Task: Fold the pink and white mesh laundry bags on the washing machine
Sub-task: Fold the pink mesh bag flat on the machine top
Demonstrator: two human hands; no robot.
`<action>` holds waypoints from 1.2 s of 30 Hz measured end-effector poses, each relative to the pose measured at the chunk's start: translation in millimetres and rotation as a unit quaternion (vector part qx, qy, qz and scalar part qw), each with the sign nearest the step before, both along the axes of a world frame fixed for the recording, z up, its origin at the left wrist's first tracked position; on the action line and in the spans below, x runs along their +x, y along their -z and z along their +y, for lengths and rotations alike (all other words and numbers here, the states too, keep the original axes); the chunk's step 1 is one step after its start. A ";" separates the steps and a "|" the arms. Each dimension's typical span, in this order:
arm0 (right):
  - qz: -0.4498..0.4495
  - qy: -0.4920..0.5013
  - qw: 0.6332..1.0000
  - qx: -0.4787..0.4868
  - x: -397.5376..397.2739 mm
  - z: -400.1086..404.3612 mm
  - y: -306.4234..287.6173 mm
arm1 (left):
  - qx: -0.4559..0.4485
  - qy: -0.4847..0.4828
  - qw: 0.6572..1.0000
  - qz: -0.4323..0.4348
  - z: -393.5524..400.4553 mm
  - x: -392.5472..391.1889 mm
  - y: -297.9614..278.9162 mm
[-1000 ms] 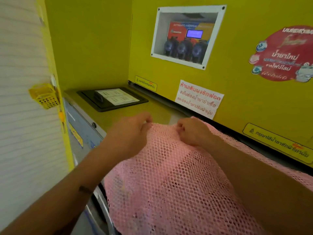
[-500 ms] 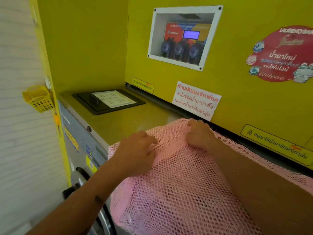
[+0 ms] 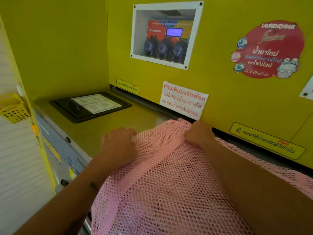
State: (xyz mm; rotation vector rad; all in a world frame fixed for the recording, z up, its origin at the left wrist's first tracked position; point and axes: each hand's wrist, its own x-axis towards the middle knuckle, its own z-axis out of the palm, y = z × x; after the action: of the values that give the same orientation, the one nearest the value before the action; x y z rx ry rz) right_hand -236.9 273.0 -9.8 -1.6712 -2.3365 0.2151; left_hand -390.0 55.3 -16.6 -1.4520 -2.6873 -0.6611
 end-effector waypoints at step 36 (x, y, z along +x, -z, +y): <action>-0.199 -0.198 0.954 -0.108 276.1 -48.0 -94.3 | 0.138 0.301 0.943 -0.016 29.9 163.9 -34.6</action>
State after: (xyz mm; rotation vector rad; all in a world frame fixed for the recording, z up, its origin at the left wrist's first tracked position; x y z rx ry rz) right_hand 39.2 224.9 84.5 -1.4165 -3.0463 0.2319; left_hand -226.1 85.2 18.0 -2.1841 -2.0247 -1.0358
